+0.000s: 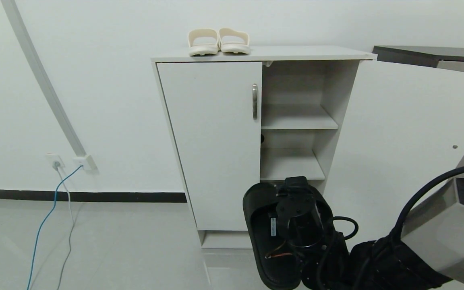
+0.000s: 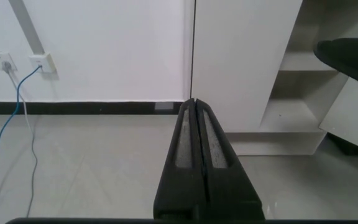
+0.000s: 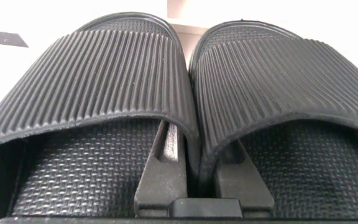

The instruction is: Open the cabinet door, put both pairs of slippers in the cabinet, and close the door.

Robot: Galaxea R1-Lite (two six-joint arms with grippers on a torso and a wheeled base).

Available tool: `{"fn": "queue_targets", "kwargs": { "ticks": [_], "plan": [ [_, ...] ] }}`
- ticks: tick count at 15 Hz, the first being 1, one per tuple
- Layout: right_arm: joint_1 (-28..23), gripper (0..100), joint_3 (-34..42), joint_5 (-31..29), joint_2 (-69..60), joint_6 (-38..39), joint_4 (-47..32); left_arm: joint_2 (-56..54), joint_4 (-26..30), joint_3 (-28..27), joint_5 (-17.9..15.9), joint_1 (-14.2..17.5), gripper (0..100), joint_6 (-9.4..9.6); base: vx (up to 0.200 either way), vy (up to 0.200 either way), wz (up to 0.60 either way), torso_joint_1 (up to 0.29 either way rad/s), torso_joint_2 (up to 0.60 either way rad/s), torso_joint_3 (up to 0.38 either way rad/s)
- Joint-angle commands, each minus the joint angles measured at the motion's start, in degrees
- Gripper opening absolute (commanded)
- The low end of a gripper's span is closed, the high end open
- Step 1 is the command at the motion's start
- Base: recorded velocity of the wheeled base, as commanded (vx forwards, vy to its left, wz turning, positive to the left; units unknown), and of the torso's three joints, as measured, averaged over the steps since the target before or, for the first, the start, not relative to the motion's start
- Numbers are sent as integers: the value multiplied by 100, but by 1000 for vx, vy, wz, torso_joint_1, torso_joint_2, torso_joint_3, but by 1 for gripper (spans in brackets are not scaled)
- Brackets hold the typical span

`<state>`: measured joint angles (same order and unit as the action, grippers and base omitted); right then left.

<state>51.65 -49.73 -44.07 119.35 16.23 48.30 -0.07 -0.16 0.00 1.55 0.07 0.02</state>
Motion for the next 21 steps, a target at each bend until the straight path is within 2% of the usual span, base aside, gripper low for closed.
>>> {"fn": "queue_targets", "kwargs": {
  "ticks": [1,3,13,18,21],
  "plan": [
    [-85,0,-2,4,98,3,-5,16,-2,0,3,1,0,6,0,-200,0,-2,7,2],
    [-164,0,-2,4,186,3,4,16,-2,0,3,1,0,6,0,-200,0,2,2,2],
    [-401,0,-169,100,607,12,101,16,-2,0,12,1,0,-20,0,0,0,0,0,0],
    [-419,0,-863,452,1020,-41,162,16,-2,0,3,1,0,-11,0,0,0,0,0,0],
    [-410,0,-1197,469,1196,-93,118,16,-2,0,-5,1,0,6,0,0,0,0,0,0]
  ]
}}
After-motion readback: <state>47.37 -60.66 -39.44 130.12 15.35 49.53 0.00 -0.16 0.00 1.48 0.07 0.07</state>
